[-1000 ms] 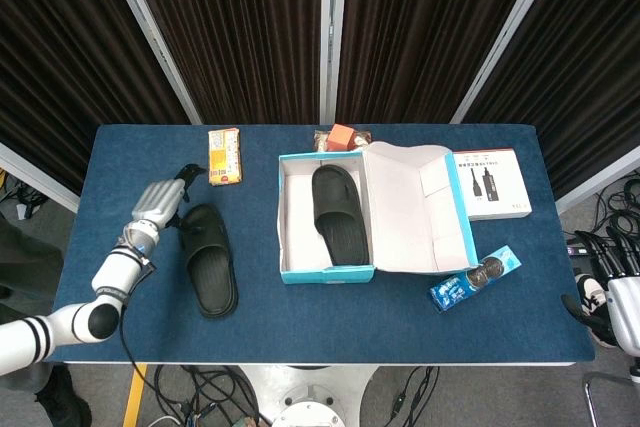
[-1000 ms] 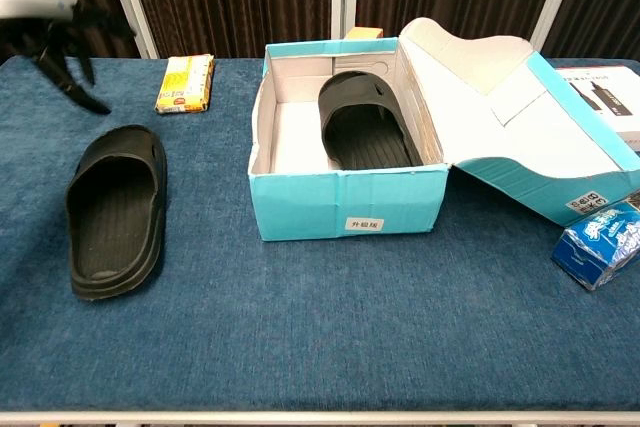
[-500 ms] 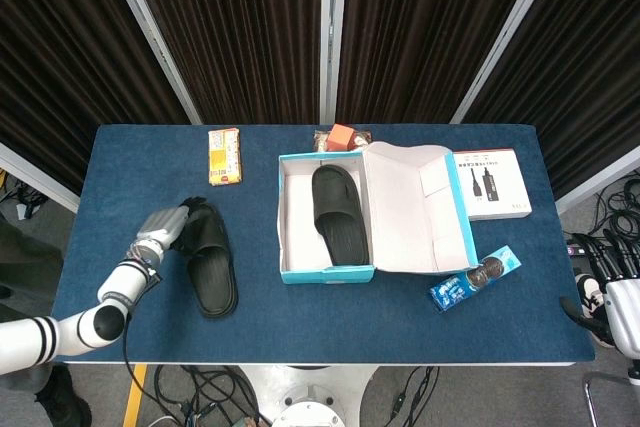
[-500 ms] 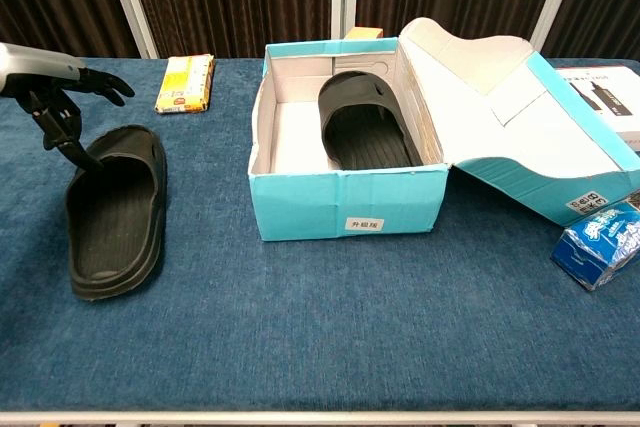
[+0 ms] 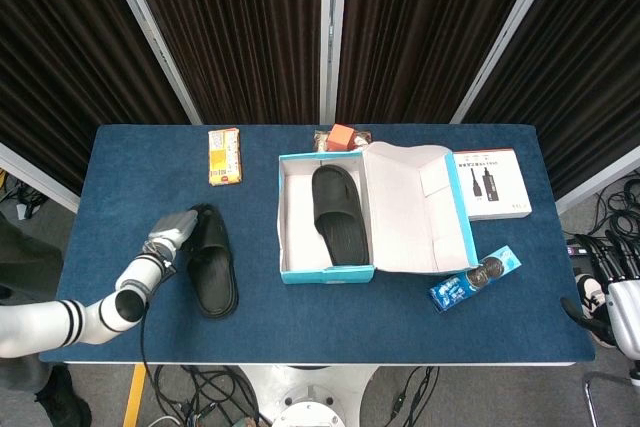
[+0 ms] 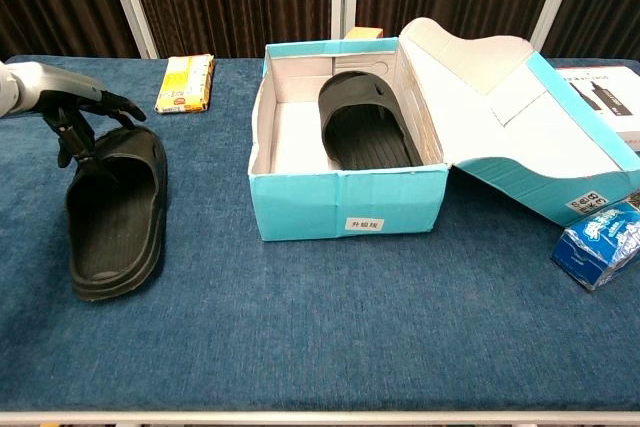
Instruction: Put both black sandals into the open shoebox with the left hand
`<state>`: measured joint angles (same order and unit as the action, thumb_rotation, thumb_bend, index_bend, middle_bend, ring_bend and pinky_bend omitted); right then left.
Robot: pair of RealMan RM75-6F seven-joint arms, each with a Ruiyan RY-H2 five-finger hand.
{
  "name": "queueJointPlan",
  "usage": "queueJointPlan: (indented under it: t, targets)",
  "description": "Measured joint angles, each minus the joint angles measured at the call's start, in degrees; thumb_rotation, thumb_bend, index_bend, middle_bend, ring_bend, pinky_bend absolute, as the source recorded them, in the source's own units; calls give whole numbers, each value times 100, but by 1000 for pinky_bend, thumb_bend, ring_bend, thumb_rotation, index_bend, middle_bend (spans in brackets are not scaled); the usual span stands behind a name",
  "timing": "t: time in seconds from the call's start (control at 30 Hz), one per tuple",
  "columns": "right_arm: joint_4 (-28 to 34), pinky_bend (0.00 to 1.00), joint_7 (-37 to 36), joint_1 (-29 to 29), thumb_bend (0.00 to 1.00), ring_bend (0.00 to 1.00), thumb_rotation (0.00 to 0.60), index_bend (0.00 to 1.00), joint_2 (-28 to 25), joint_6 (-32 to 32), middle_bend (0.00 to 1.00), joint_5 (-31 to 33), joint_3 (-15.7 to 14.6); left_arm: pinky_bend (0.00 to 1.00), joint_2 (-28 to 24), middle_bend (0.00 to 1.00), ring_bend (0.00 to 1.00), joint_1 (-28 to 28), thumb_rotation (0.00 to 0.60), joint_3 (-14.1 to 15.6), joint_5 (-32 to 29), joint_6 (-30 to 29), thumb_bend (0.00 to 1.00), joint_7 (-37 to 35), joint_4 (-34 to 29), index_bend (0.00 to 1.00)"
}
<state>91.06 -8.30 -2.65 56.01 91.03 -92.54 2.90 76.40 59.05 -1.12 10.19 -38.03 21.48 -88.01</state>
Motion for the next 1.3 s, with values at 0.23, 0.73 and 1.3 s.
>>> queueJointPlan:
  t: [0.23, 0.73, 1.3]
  targets:
    - [-22, 87, -27, 11, 108, 0, 600, 88, 3, 9, 143, 5, -5, 631, 234, 150, 628, 218, 600, 73, -456, -64, 0, 80, 284, 182]
    - [-58, 88, -69, 60, 108, 0, 600, 88, -3, 50, 143, 49, -8, 783, 479, 595, 744, -190, 600, -247, 52, -872, 0, -487, 502, 594]
    - [63, 88, 90, 5, 108, 0, 600, 88, -13, -16, 143, 13, 1, 795, -290, 597, 646, -1527, 600, -1948, 3368, -776, 0, -4226, -91, 611]
